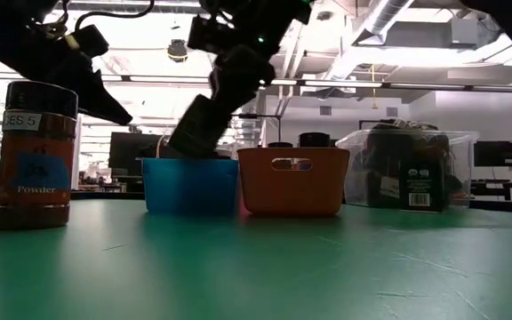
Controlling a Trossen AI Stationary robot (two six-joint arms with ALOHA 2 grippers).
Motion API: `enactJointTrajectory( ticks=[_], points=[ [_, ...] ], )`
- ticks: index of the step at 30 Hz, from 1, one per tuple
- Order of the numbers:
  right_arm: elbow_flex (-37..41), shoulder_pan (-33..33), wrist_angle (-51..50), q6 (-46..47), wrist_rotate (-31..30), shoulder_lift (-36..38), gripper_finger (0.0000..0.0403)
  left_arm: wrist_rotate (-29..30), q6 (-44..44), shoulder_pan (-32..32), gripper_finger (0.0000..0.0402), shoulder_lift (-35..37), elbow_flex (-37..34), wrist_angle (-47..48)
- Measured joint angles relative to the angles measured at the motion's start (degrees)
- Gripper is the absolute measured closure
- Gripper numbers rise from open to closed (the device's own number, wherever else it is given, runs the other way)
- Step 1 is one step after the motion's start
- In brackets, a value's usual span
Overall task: Sort spices by type
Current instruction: Put the bottom black seasoning can into the blue tray
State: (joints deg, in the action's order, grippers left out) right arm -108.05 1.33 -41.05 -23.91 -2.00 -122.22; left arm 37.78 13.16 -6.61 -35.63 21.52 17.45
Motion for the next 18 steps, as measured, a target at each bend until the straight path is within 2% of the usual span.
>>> enactJointTrajectory(
  ticks=[12, 18],
  points=[
    [-3.7, 1.9, -8.2, 1.1, -1.3, -4.7, 0.0241, -0.4, -0.7, 0.0, 0.012, 1.8, 0.0, 0.0],
    [-3.7, 2.3, -6.6, 0.9, -1.4, -4.7, 0.0235, -0.4, -1.1, 0.0, 0.012, 1.9, 0.0, -0.1]
  ],
)
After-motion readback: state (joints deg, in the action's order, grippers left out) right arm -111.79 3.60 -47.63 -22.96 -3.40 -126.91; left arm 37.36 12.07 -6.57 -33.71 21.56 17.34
